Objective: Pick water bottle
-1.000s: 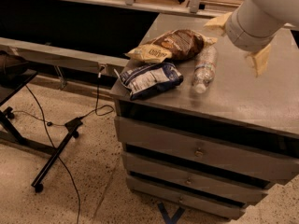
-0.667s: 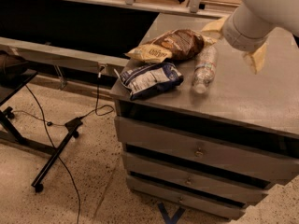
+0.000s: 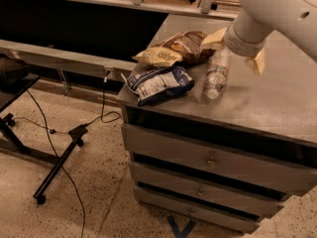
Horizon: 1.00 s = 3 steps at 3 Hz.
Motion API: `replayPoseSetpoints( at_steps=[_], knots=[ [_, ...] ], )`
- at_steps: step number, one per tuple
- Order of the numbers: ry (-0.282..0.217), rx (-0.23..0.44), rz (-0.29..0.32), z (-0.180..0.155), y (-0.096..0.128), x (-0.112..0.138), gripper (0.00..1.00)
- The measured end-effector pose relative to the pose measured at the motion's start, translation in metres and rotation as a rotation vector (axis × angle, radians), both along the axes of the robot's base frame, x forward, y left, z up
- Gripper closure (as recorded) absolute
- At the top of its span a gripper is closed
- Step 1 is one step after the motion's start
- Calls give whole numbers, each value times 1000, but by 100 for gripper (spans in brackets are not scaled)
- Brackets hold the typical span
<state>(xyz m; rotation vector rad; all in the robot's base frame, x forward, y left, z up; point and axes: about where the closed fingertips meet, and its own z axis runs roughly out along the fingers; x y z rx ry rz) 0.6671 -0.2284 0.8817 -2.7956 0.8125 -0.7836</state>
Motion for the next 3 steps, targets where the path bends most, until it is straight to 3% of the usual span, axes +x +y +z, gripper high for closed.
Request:
replayPoseSetpoints(
  at_steps=[1,2,3],
  knots=[
    [25,-27,51,-14,9,6,0],
    [43,-77,62,-28,13,9,0],
    [60,-132,45,-40,10,10,15]
  ],
)
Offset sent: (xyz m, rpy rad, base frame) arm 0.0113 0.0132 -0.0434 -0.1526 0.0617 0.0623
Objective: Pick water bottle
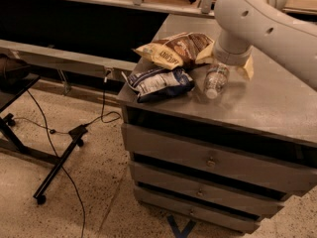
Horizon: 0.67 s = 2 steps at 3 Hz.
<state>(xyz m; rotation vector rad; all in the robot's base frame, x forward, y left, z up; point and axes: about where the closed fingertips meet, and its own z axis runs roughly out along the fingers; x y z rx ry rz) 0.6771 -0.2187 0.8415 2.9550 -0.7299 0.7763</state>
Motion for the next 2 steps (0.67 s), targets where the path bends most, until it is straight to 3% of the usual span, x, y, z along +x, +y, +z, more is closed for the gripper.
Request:
replayPoseSetpoints(
  at_steps=[1,2],
  knots=[
    [14,-24,-21,-6,-3,0,39],
    [38,-25,-36,-8,-9,-1,70]
  ],
)
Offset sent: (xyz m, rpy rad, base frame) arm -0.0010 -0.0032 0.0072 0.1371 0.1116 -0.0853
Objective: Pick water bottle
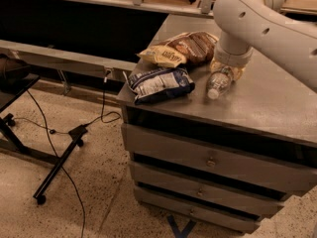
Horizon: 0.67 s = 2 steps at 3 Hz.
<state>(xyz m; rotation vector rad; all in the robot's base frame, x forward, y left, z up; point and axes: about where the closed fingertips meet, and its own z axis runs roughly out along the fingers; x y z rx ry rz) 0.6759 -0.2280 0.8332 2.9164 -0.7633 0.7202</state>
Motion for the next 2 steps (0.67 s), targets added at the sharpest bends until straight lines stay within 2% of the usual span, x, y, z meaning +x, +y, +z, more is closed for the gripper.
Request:
replayPoseSetpoints(
  at_steps=[1,2],
  knots=[
    [0,0,0,1,0,0,93],
    [7,87,-19,21,-3,-2,100]
  ],
)
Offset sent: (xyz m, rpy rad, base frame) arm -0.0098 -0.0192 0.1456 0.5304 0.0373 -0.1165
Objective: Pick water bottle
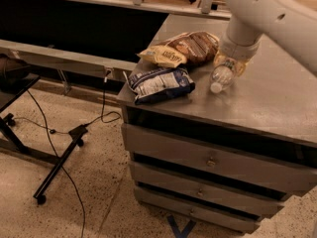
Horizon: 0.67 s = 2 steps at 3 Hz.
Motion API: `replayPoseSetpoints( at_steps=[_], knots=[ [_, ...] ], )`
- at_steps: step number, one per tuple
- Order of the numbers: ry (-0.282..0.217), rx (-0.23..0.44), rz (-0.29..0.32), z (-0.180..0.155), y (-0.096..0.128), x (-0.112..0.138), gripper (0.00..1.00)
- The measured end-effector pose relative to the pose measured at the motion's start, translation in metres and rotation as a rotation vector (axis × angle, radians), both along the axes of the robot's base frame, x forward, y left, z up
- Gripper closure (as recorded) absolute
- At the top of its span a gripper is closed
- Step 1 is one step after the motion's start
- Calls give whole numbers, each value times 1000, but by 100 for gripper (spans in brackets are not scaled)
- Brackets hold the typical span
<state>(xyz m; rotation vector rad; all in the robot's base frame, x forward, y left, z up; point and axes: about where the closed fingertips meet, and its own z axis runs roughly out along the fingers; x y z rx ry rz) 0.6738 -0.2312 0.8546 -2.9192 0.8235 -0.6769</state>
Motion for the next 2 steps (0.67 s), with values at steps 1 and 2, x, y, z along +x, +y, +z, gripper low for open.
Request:
replayPoseSetpoints(
  at_steps=[1,2],
  knots=[
    [42,161,-26,37,-15,-15,100],
    [23,349,-25,82,-16,-24,100]
  ],
)
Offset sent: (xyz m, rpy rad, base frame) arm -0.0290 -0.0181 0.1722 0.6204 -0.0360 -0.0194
